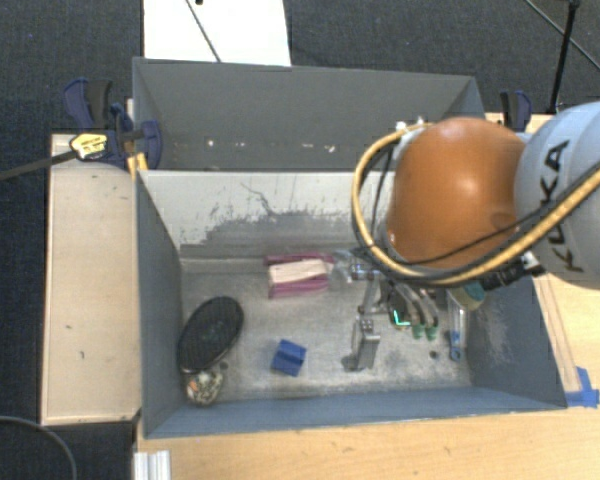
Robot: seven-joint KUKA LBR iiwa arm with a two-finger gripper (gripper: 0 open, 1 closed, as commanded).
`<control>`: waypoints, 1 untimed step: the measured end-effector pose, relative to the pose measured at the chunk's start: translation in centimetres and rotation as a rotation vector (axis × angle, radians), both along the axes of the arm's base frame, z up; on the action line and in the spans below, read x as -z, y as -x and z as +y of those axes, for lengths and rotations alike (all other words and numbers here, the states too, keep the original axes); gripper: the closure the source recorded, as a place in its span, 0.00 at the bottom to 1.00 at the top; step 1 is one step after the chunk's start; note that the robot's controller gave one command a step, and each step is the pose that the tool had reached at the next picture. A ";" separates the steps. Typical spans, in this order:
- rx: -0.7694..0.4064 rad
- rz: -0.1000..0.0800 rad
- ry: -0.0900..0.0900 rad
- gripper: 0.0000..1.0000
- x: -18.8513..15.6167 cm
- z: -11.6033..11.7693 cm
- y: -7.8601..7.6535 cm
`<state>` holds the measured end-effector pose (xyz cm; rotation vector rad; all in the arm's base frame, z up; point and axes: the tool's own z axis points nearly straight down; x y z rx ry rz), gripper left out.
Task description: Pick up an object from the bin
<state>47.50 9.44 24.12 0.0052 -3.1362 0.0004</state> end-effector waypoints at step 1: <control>-0.073 0.000 -0.001 0.00 15.6 6.0 -2.1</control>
Offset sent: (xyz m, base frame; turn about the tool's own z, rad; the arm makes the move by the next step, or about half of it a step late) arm 0.0227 0.0588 -0.1528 -0.0667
